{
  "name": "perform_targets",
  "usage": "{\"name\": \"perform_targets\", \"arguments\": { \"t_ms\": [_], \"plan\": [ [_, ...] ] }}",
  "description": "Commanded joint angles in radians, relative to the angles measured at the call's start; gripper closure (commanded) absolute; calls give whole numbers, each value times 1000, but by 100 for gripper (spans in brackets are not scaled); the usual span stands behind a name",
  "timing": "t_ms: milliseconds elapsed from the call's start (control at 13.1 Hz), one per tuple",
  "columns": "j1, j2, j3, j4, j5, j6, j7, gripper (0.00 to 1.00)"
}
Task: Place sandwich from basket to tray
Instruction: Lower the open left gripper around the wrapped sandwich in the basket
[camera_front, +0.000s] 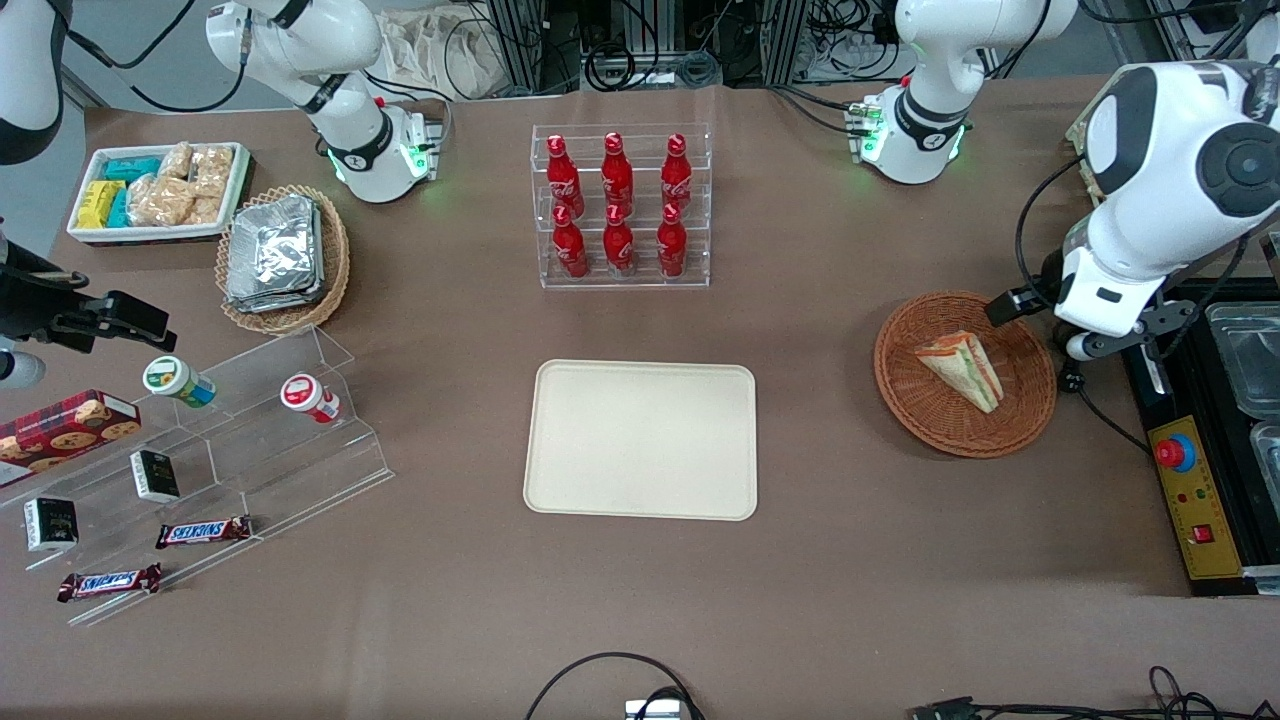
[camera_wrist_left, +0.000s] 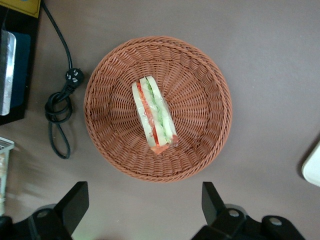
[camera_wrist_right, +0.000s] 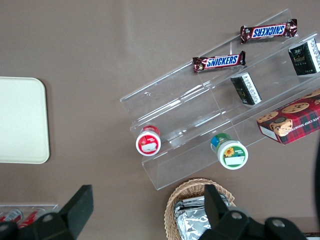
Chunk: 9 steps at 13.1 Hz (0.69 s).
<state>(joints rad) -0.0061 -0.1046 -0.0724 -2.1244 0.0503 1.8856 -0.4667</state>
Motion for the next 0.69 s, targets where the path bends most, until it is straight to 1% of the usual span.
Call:
{"name": "perform_targets", "arguments": {
  "t_ms": [0, 229, 382, 611],
  "plan": [
    [30, -63, -1, -117, 13, 101, -75, 0],
    [55, -60, -1, -166, 13, 157, -105, 0],
    [55, -55, -1, -209, 13, 229, -191, 0],
    [54, -49, -1, -264, 13, 309, -213, 0]
  ]
}}
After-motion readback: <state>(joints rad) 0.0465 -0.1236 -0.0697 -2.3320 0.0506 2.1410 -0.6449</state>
